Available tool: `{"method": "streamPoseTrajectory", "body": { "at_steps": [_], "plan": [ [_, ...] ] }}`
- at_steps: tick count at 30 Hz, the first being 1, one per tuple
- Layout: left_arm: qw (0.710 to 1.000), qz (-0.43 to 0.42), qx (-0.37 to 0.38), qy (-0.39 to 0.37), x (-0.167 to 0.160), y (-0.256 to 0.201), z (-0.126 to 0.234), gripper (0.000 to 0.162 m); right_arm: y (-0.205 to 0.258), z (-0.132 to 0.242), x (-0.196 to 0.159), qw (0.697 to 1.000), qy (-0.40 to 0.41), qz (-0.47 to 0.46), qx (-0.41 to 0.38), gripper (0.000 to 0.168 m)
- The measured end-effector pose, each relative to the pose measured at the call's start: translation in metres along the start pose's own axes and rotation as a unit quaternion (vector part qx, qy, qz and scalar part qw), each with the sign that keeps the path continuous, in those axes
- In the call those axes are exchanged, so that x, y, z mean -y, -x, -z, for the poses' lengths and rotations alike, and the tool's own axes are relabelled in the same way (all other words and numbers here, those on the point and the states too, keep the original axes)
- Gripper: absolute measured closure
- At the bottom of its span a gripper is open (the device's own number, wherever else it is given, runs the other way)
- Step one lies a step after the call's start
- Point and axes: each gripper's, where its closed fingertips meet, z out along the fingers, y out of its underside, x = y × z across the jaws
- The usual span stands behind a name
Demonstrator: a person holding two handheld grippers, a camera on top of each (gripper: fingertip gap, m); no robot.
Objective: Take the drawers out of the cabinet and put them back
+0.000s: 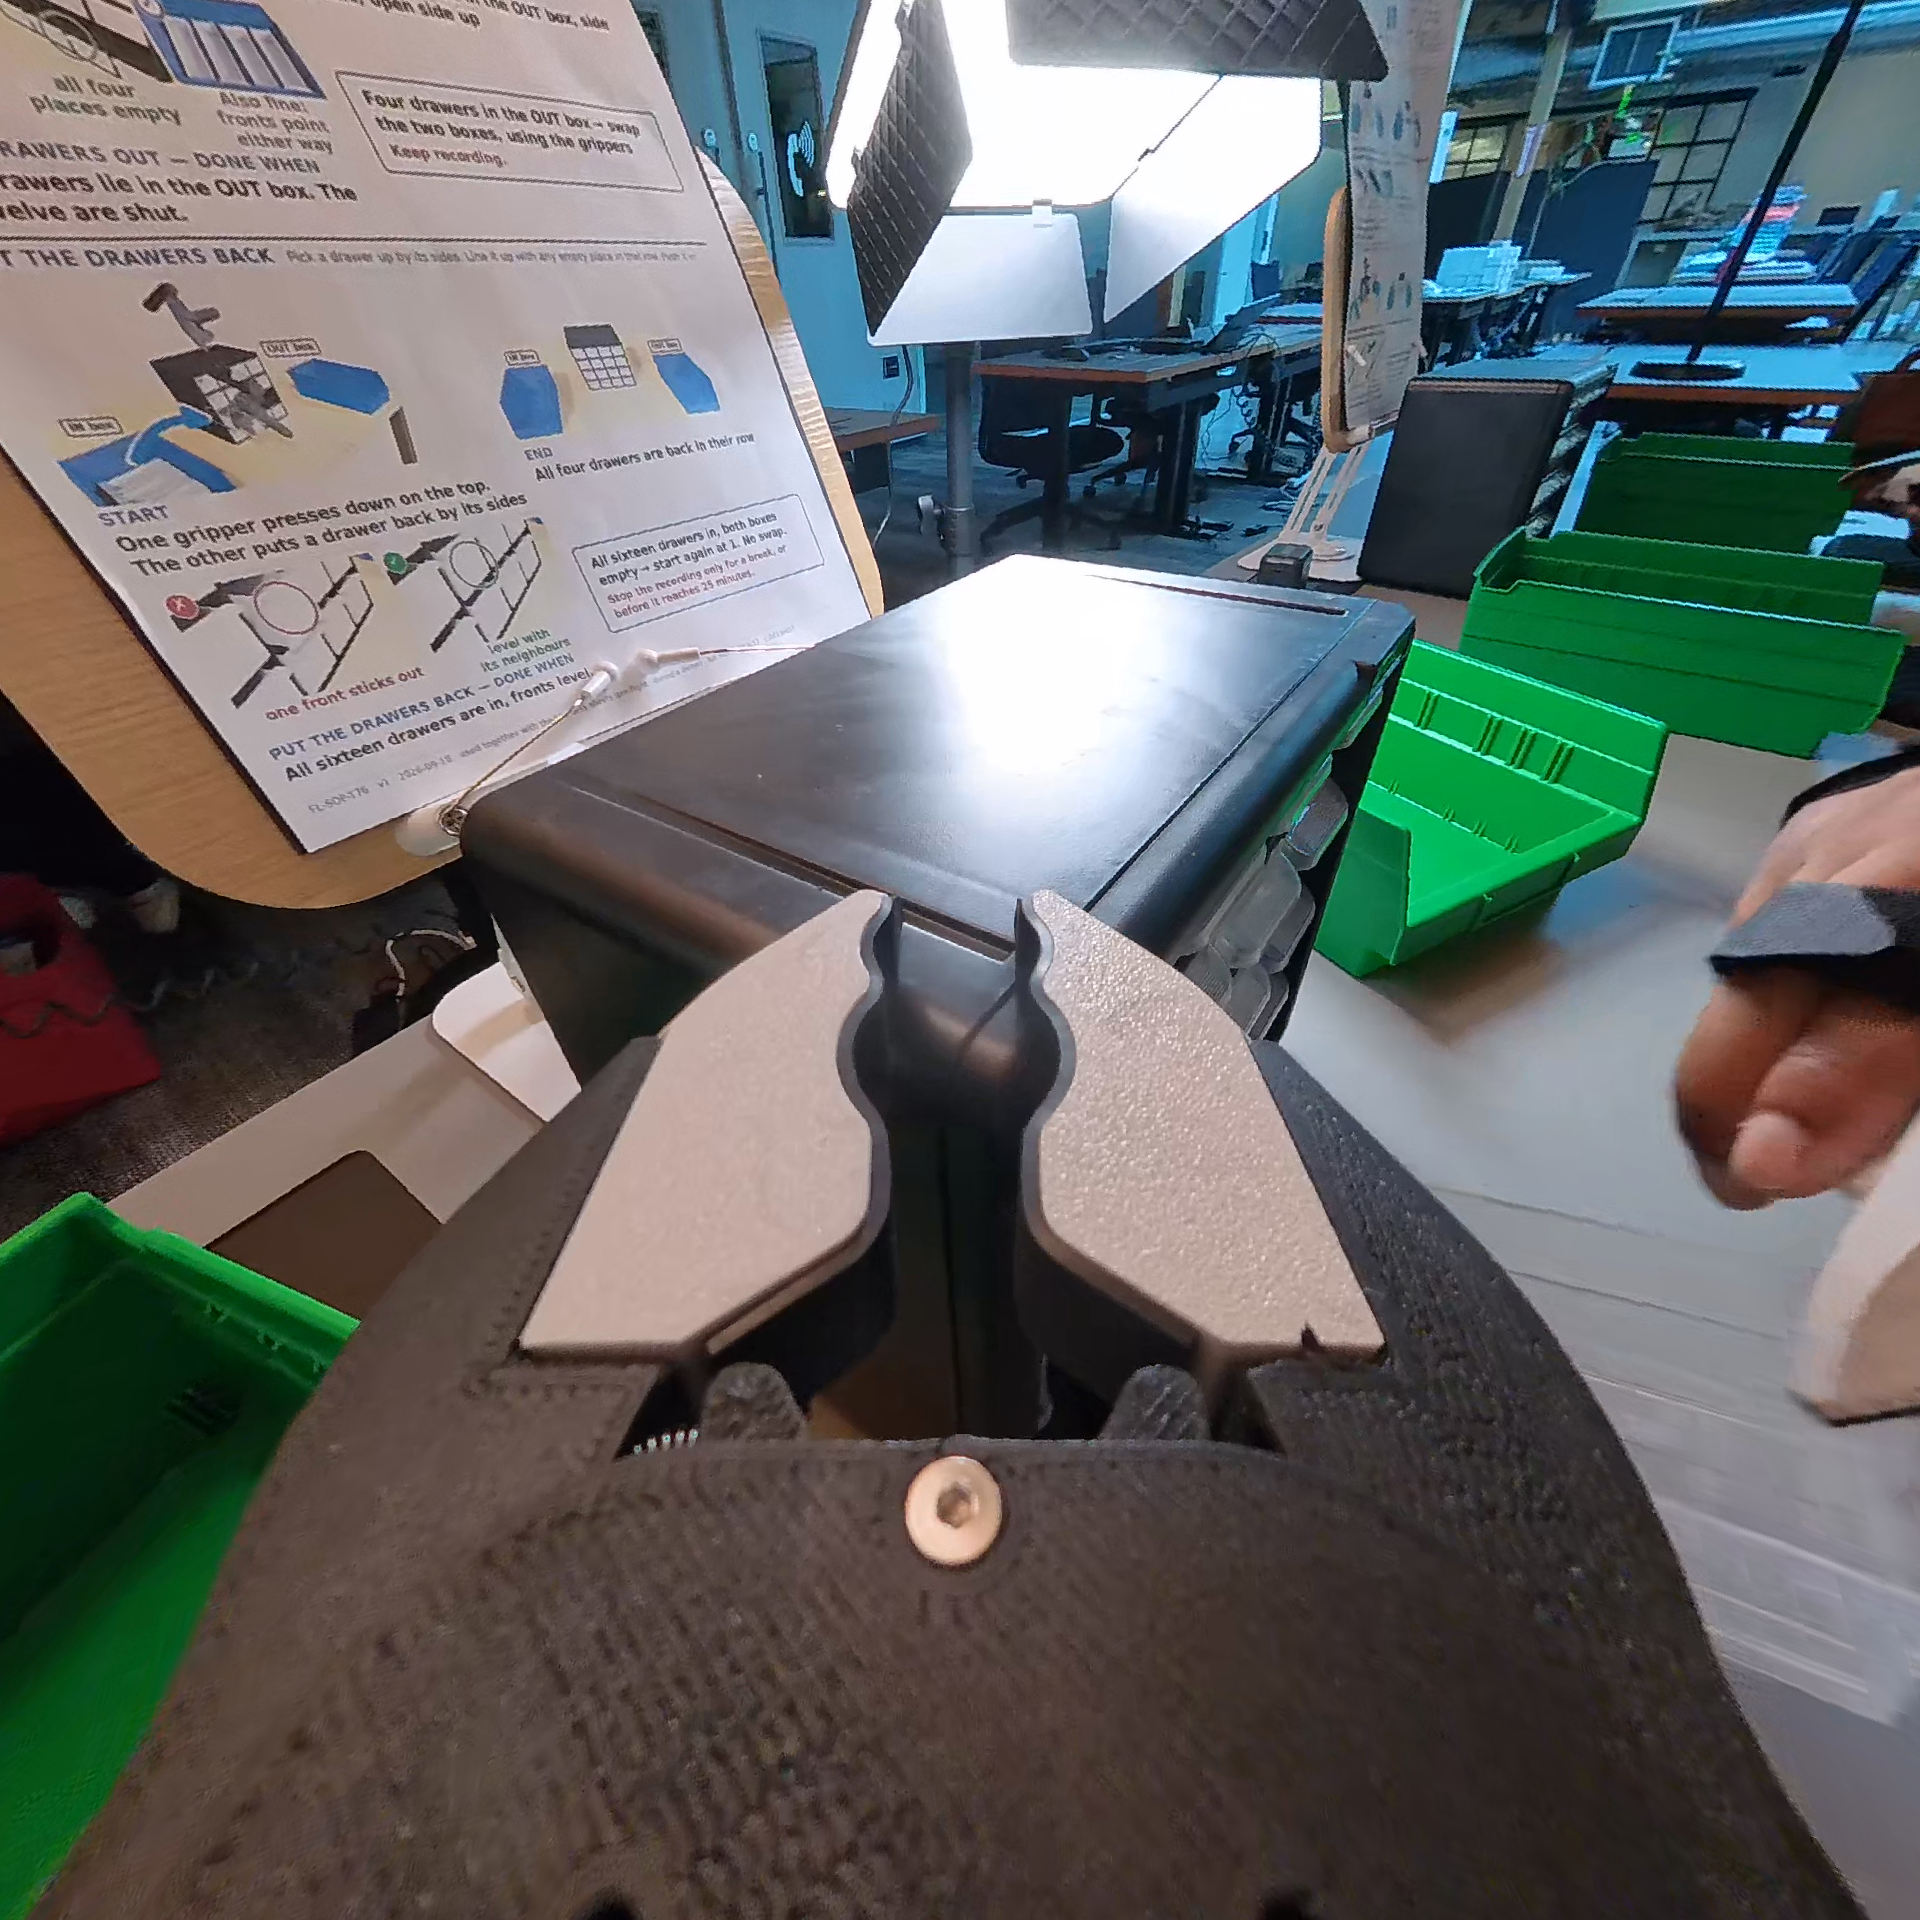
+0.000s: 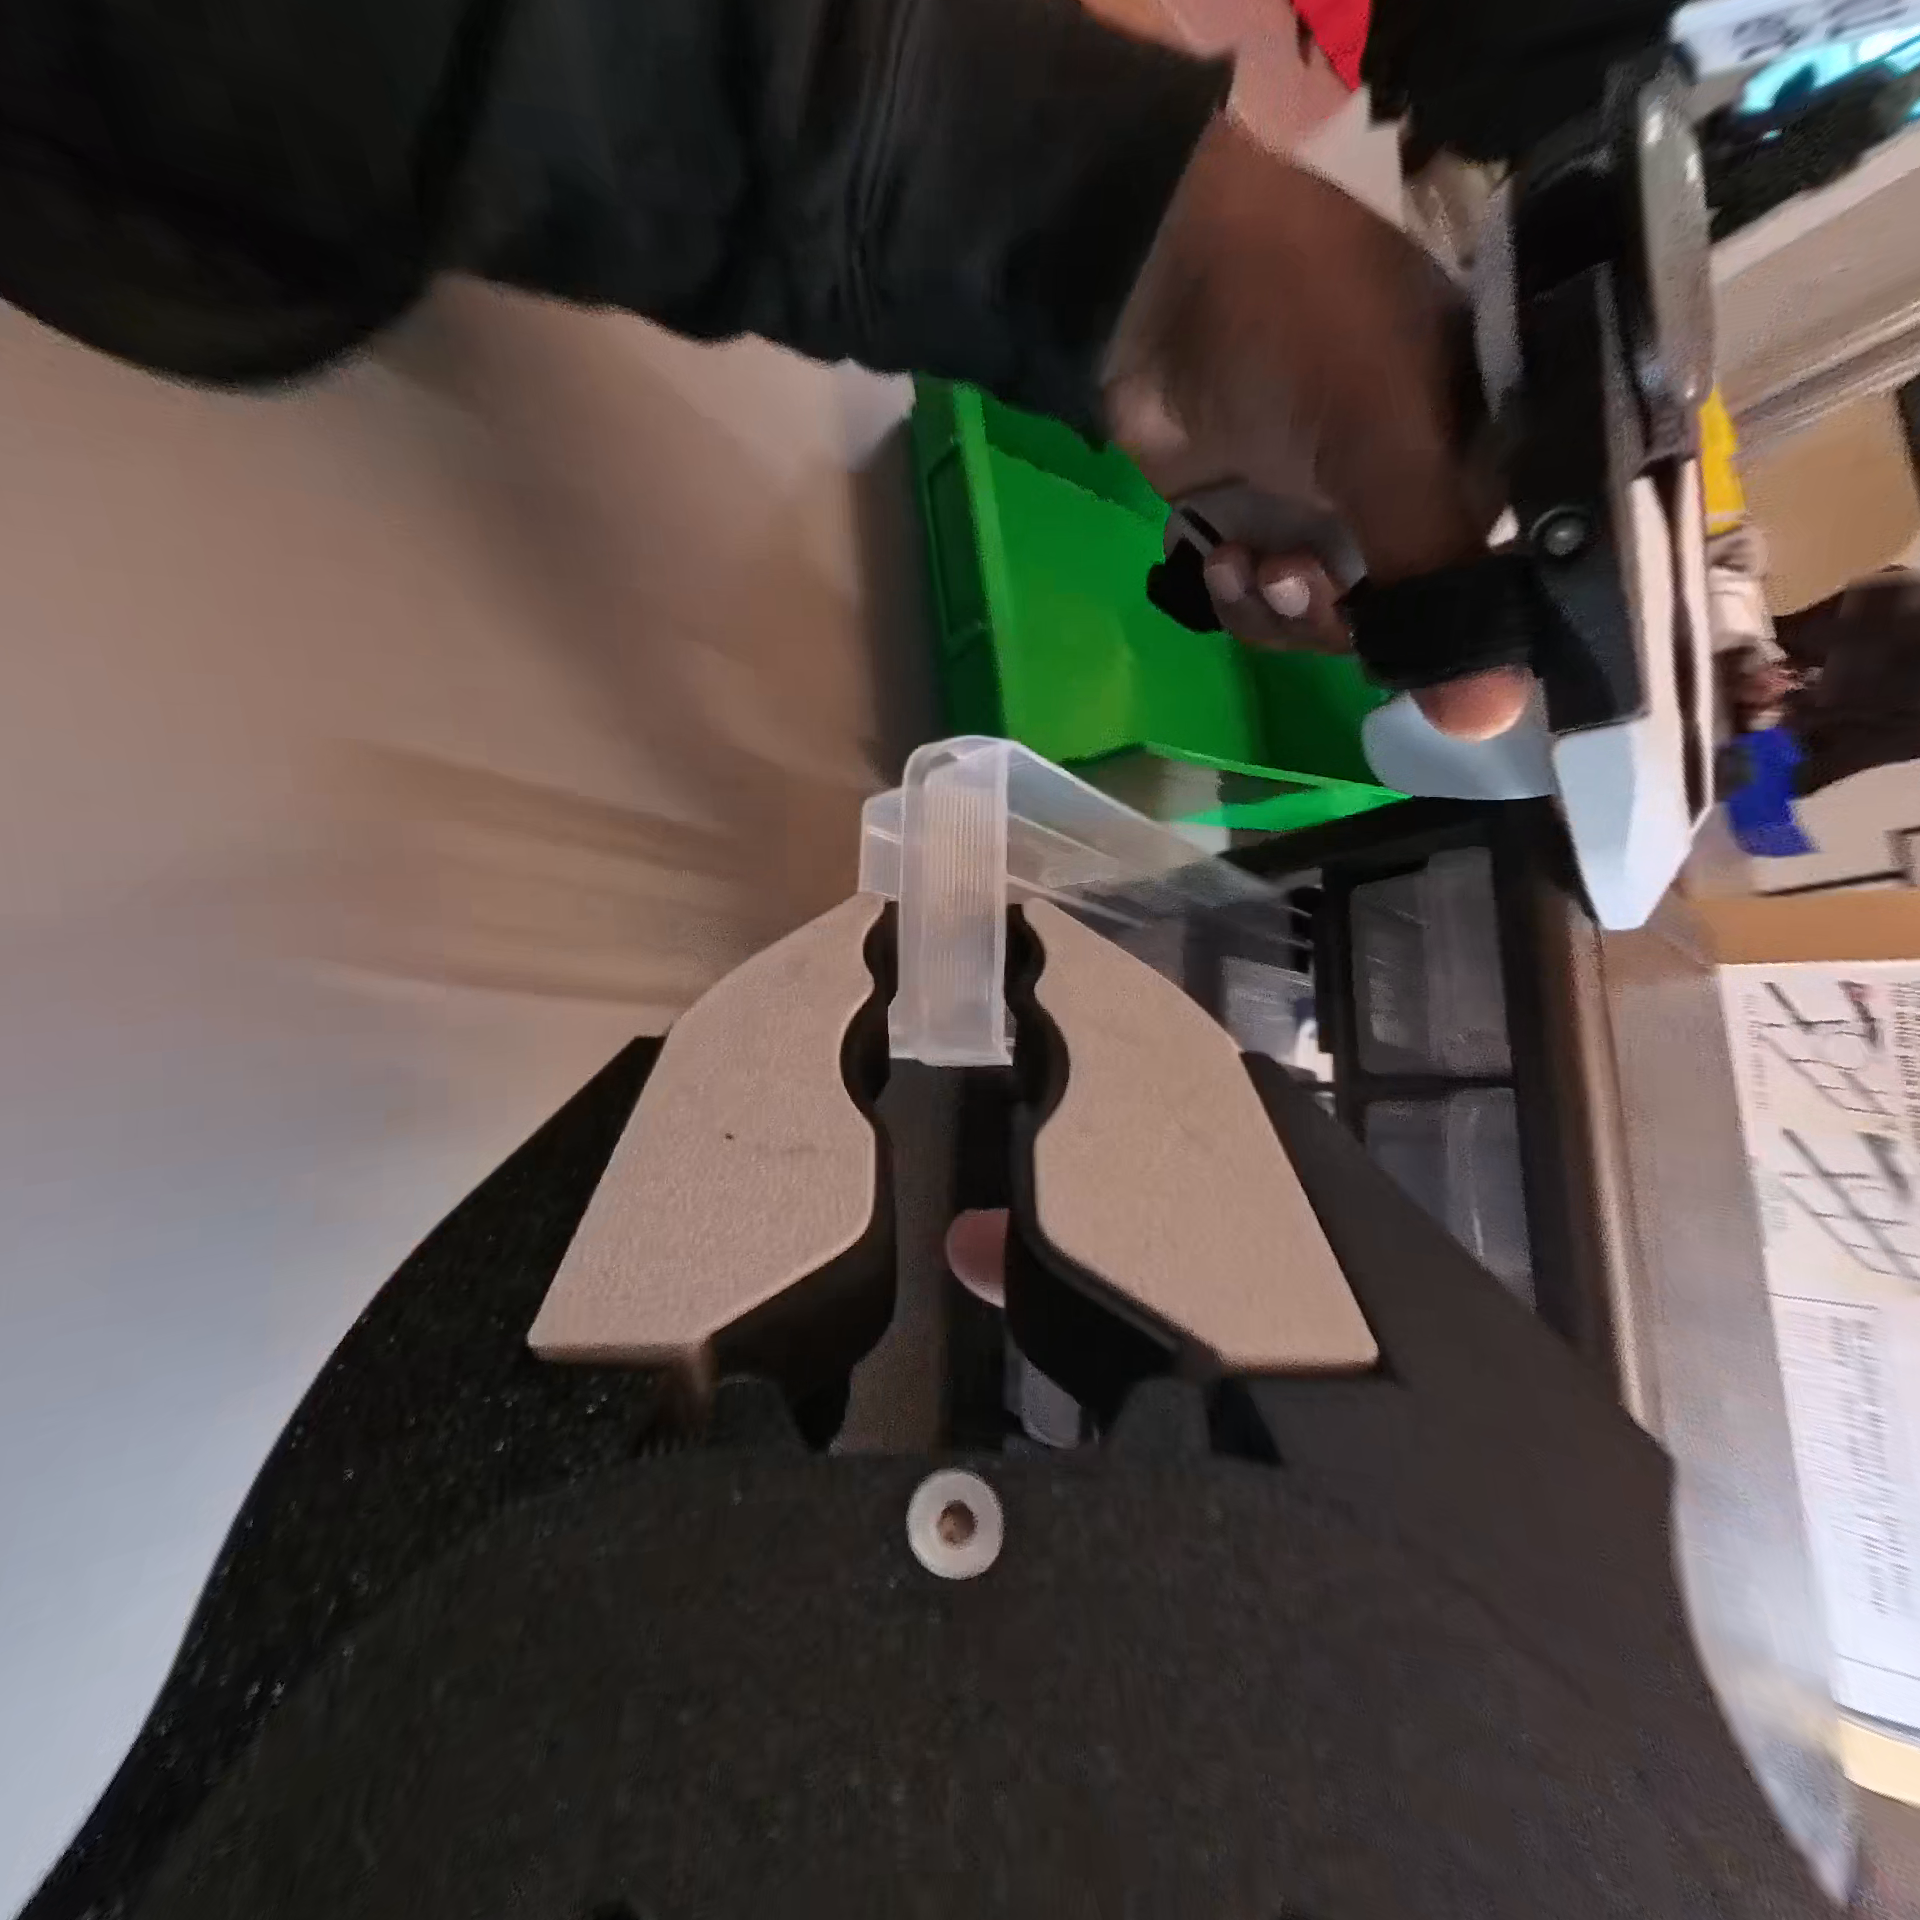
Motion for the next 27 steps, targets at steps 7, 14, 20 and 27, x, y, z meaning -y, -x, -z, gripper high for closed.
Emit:
{"method": "streamPoseTrajectory", "body": {
  "at_steps": [7, 14, 20, 27],
  "plan": [
    [1.000, 0.001, 0.000, -0.001, 0.000, 0.000, 0.000, 0.141, -0.006, 0.059, 0.039, 0.980, -0.104, -0.146, 0.089, 0.149],
    [1.000, 0.000, -0.002, -0.001, 0.000, 0.001, 0.001, 0.141, -0.030, 0.139, 0.036, 0.944, -0.164, -0.282, 0.056, 0.149],
    [1.000, 0.009, -0.009, -0.005, 0.000, 0.001, 0.001, 0.140, -0.059, 0.210, -0.022, 0.925, -0.087, -0.357, -0.098, 0.149],
    [1.000, 0.007, -0.005, -0.004, 0.000, 0.001, 0.000, 0.142, -0.103, 0.217, -0.194, 0.846, 0.141, -0.452, -0.246, 0.150]
  ]
}}
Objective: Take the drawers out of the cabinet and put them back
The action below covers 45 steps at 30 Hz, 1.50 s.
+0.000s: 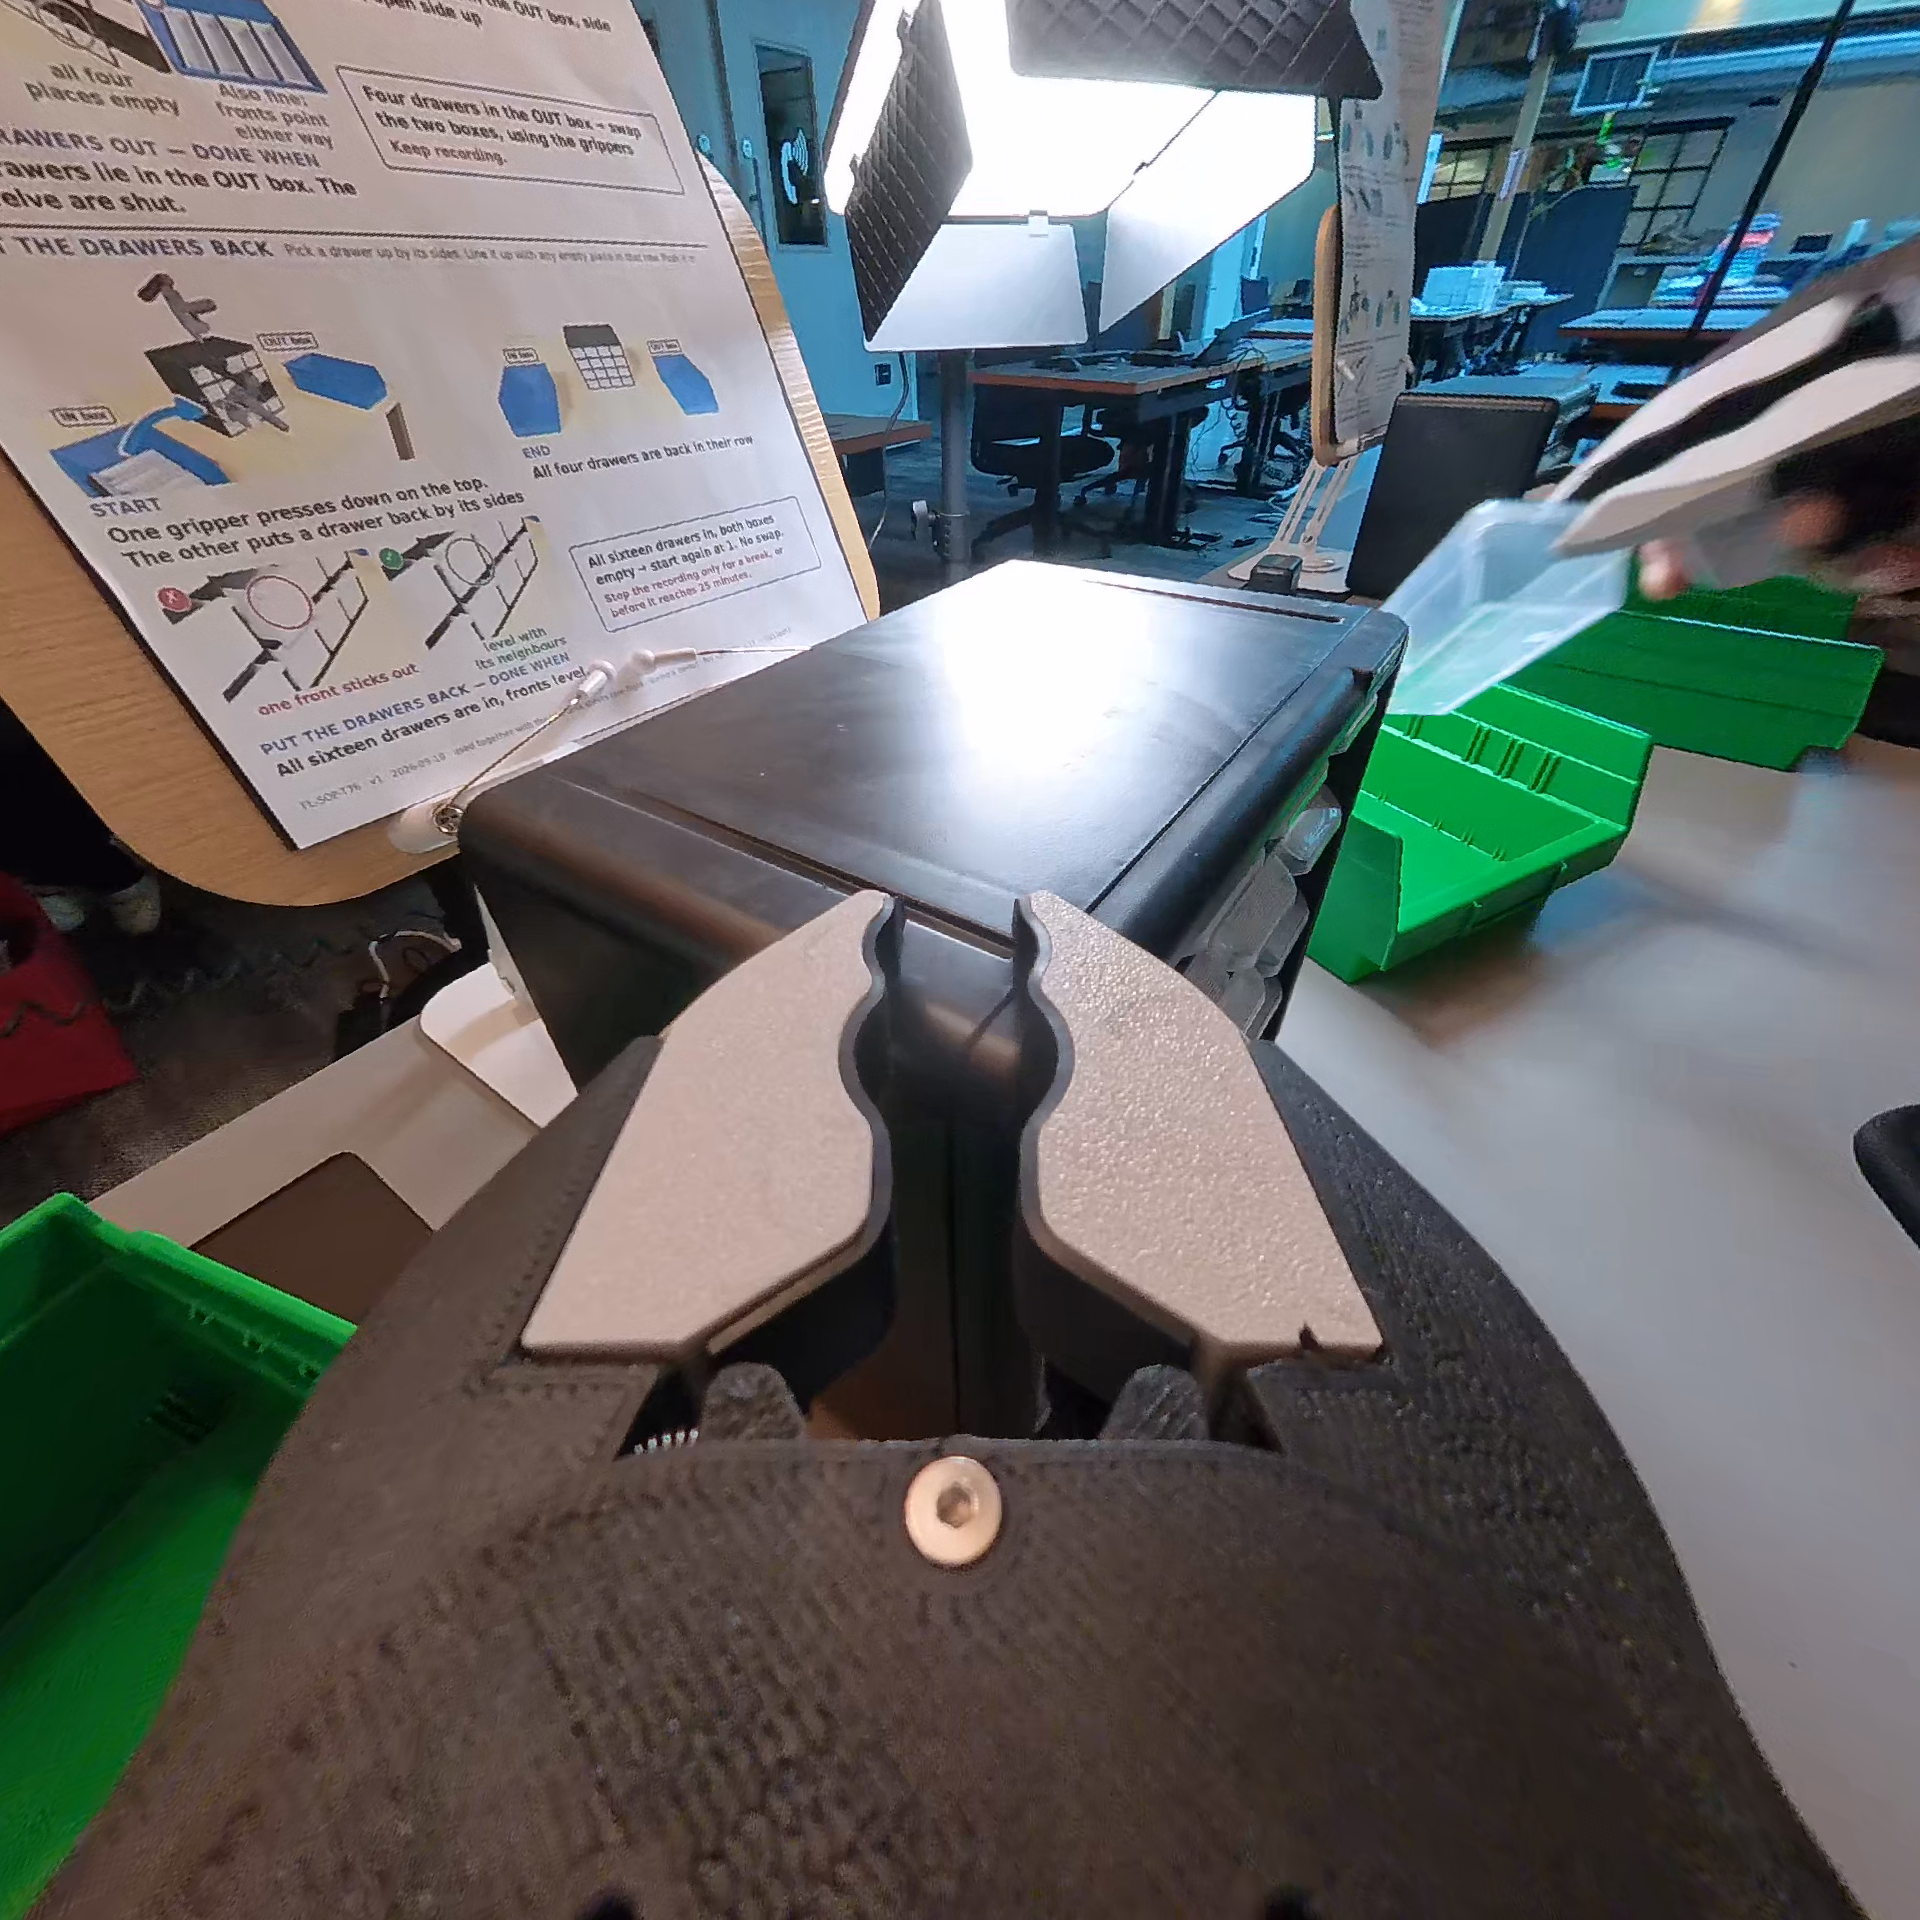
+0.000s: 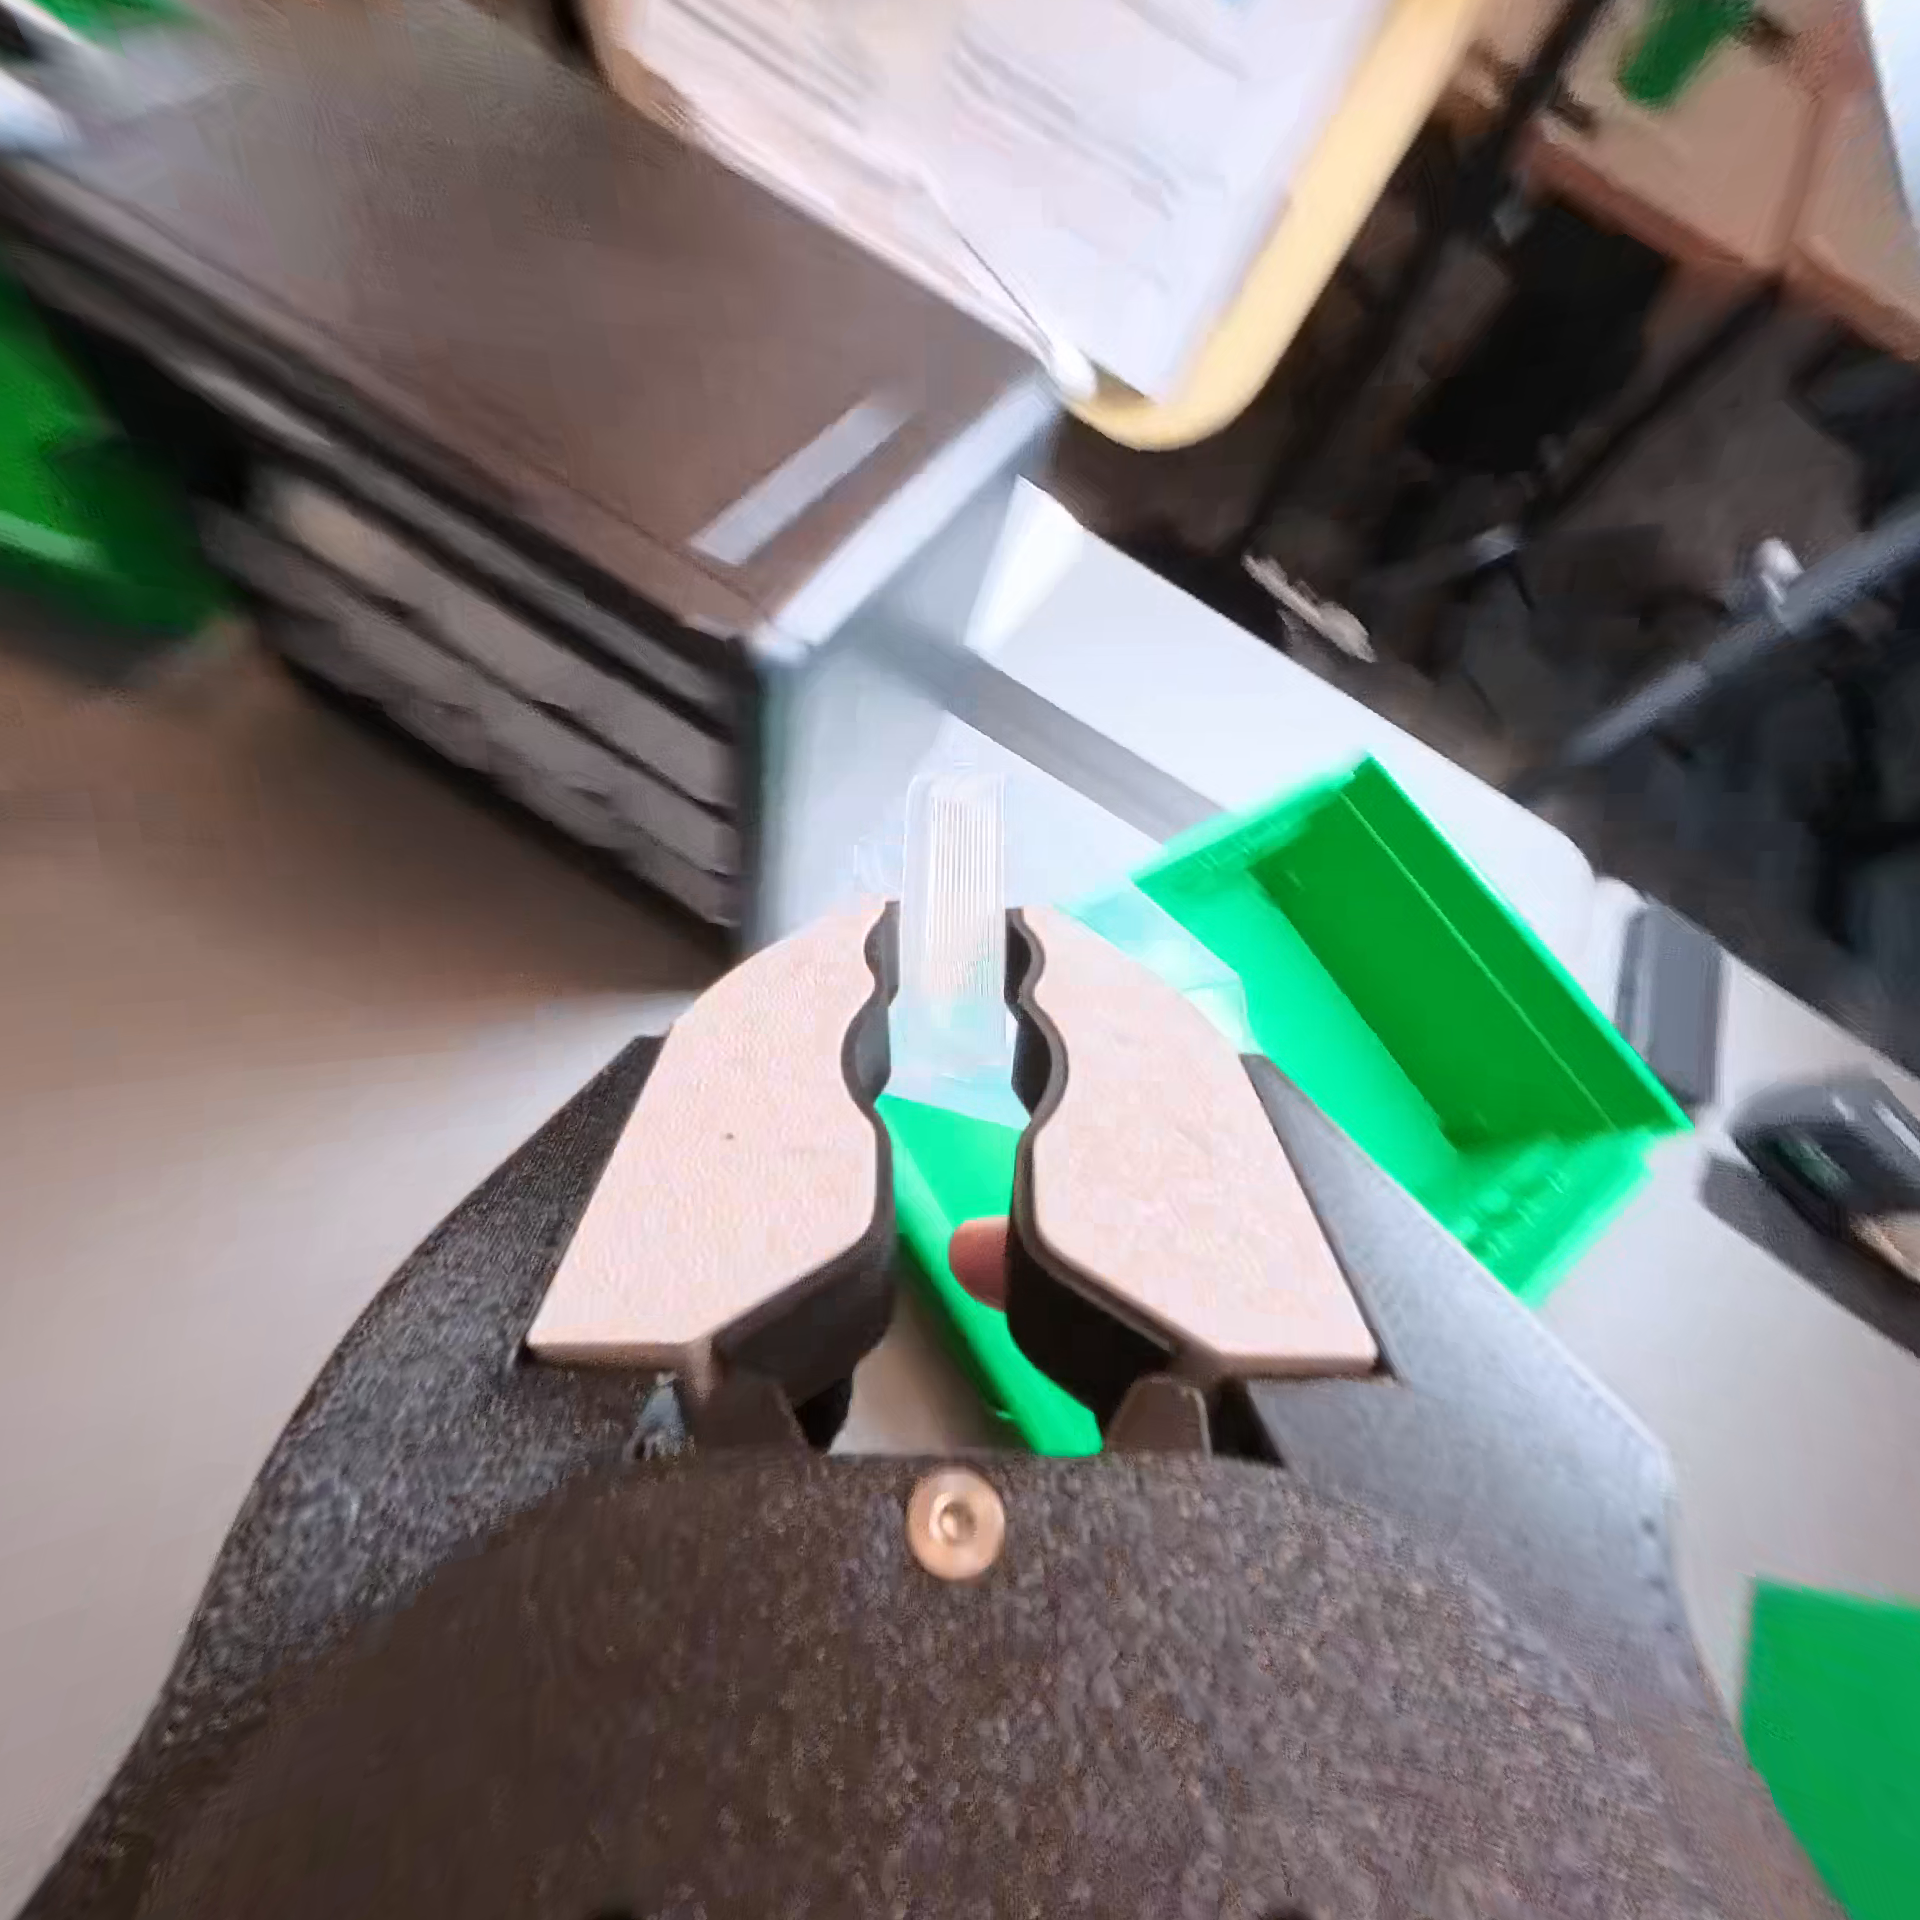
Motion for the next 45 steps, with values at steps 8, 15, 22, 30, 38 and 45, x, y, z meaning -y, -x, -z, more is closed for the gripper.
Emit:
{"method": "streamPoseTrajectory", "body": {
  "at_steps": [8, 15, 22, 30, 38, 45],
  "plan": [
    [0.999, -0.027, 0.022, 0.005, 0.001, 0.001, 0.001, 0.138, -0.116, -0.127, -0.089, 0.974, 0.144, 0.025, -0.175, 0.150],
    [1.000, -0.005, 0.009, 0.003, 0.000, 0.003, 0.001, 0.134, -0.145, -0.179, -0.094, 0.970, 0.144, -0.024, -0.193, 0.149],
    [0.998, -0.045, 0.030, 0.015, 0.001, 0.003, 0.001, 0.135, -0.155, -0.210, -0.096, 0.973, 0.135, -0.053, -0.180, 0.148],
    [0.999, -0.032, 0.021, 0.009, 0.001, 0.004, 0.000, 0.135, -0.155, -0.215, -0.100, 0.979, 0.134, -0.009, -0.151, 0.136],
    [1.000, -0.024, 0.015, 0.005, 0.001, 0.003, 0.000, 0.135, -0.136, -0.185, -0.128, 0.972, 0.223, 0.071, -0.027, 0.132],
    [1.000, -0.018, 0.011, 0.000, 0.001, 0.002, -0.001, 0.136, -0.169, -0.178, -0.169, 0.898, 0.323, 0.268, -0.129, 0.152]
  ]
}}
